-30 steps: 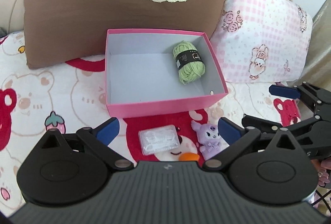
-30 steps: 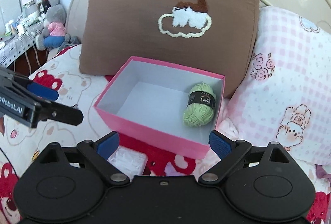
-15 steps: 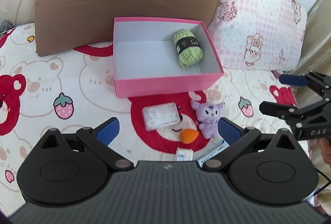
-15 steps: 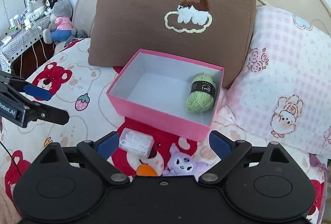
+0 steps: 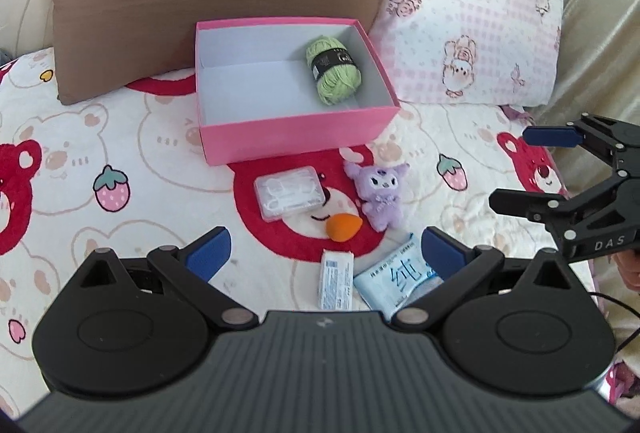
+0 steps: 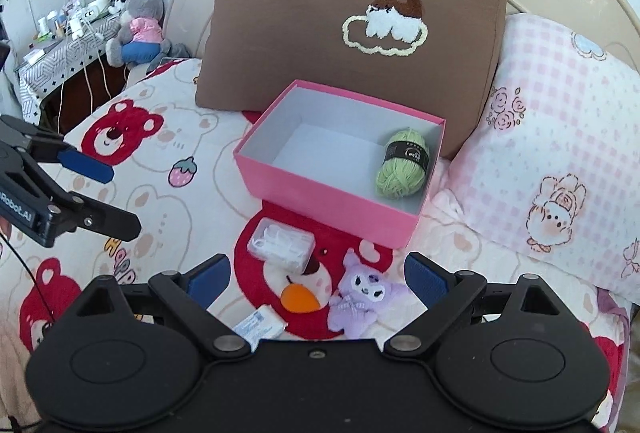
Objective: Organize objects
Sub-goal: 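Raise the left tool out of the pink box, then move the left tool toward the white box and wipes pack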
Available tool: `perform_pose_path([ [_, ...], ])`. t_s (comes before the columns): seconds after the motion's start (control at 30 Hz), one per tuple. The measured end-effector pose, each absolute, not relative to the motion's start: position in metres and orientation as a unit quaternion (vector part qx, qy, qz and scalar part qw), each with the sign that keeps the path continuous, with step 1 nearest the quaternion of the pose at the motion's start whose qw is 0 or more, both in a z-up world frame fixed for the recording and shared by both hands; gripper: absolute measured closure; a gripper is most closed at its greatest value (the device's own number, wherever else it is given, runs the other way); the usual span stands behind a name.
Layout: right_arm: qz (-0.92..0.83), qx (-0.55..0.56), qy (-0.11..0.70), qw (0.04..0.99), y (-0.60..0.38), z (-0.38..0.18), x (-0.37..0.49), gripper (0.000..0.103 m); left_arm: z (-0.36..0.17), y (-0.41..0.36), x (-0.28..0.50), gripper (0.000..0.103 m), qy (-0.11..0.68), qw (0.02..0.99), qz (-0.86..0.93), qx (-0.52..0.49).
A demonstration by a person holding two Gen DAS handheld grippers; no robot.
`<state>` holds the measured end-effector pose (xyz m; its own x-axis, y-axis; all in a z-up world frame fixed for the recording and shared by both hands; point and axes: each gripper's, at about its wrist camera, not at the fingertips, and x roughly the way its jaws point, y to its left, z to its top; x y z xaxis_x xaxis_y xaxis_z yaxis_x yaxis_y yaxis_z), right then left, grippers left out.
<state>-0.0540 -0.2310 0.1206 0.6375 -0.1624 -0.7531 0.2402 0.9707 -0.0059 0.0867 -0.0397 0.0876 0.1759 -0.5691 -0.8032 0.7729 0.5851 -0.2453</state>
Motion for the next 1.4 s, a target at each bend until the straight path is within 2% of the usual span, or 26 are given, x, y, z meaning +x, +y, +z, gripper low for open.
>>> perform_pose_path([
  [0.83, 0.003, -0.003, 0.435, 0.9, -0.188, 0.066, -0.073, 0.007, 0.031, -0.023, 0.071, 0.002, 0.517, 0.715, -0.455, 0.117],
  [1.17, 0.06, -0.063, 0.443, 0.892, -0.17, 0.015, -0.062, 0.008, -0.011, -0.027, 0.077, 0.003, 0.548, 0.699, -0.449, 0.101],
  [1.4, 0.08, -0.063, 0.456, 0.884, -0.168, -0.014, -0.051, 0.008, -0.037, -0.034, 0.075, 0.004, 0.564, 0.685, -0.454, 0.085],
])
